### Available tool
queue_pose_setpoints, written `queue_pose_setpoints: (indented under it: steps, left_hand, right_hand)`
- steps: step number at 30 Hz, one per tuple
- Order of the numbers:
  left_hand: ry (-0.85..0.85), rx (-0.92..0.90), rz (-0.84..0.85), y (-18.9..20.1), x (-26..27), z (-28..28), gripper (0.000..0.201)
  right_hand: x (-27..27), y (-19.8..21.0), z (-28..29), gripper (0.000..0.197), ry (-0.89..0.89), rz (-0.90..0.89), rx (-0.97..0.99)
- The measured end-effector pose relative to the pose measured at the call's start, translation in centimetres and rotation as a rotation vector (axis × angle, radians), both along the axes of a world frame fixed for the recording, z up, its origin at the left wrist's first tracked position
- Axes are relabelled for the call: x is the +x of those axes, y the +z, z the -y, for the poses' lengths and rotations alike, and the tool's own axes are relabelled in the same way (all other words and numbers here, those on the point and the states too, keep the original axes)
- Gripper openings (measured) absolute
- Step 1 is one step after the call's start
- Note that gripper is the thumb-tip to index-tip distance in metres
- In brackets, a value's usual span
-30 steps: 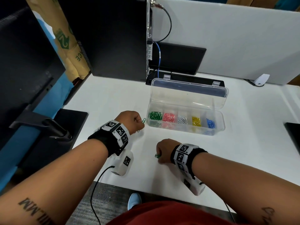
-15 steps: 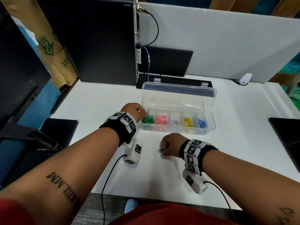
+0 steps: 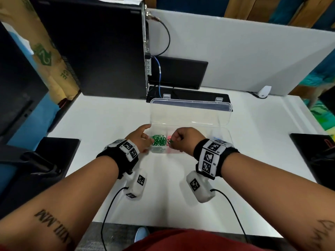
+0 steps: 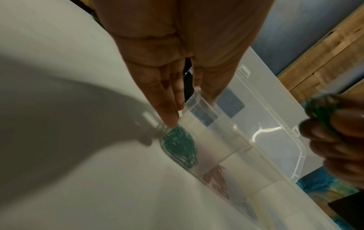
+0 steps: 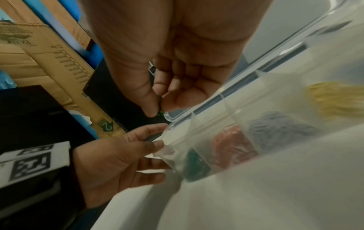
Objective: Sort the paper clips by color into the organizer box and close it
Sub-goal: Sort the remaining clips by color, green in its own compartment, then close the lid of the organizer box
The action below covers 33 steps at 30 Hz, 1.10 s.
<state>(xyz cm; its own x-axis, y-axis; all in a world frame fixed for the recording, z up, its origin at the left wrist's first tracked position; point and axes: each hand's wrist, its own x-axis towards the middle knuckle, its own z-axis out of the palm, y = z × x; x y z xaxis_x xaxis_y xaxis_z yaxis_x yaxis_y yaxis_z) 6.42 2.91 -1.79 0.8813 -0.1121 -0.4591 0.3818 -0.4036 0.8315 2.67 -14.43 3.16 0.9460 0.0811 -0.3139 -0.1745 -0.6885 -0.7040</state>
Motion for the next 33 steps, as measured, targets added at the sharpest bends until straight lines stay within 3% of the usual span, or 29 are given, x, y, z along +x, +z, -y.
queue_pose_setpoints:
  steps: [6, 9, 14, 18, 21, 23, 28, 33]
  left_hand:
    - [0.028, -0.033, -0.016, -0.1, -1.6, -0.8, 0.058]
    - [0.04, -0.05, -0.029, -0.2, -2.2, -1.1, 0.057]
    - [0.059, -0.088, -0.042, -0.4, -2.5, -1.2, 0.057]
    - [0.083, -0.118, -0.049, -0.5, -2.8, -1.3, 0.055]
    - [0.063, -0.101, -0.043, -0.4, -2.6, -1.3, 0.057]
    - [0.013, -0.055, -0.056, -0.2, -2.4, -1.3, 0.065]
    - [-0.267, 0.249, -0.002, 0.3, -3.0, -1.0, 0.114]
    - [-0.302, 0.359, 0.111, 0.7, -3.1, -0.2, 0.102]
  right_hand:
    - [1.7, -0.6, -2.5, 0.021, 0.005, -0.109, 0.072]
    - [1.7, -0.9, -2.6, 0.02, 0.06, -0.094, -0.014]
    - [2.2, 1.7, -0.3, 0.027, 0.202, 0.174, -0.217]
    - [3.7, 4.9, 3.9, 0.048, 0.14, 0.476, -0.475]
    - [4.9, 5.9, 7.5, 0.084, 0.18, 0.272, -0.777]
    - [5.0, 5.4, 8.8, 0.098, 0.261, 0.13, -0.903]
    - [3.5, 4.0, 9.0, 0.098, 0.302, 0.099, -0.914]
    - [1.9, 3.6, 8.7, 0.091, 0.298, 0.134, -0.874]
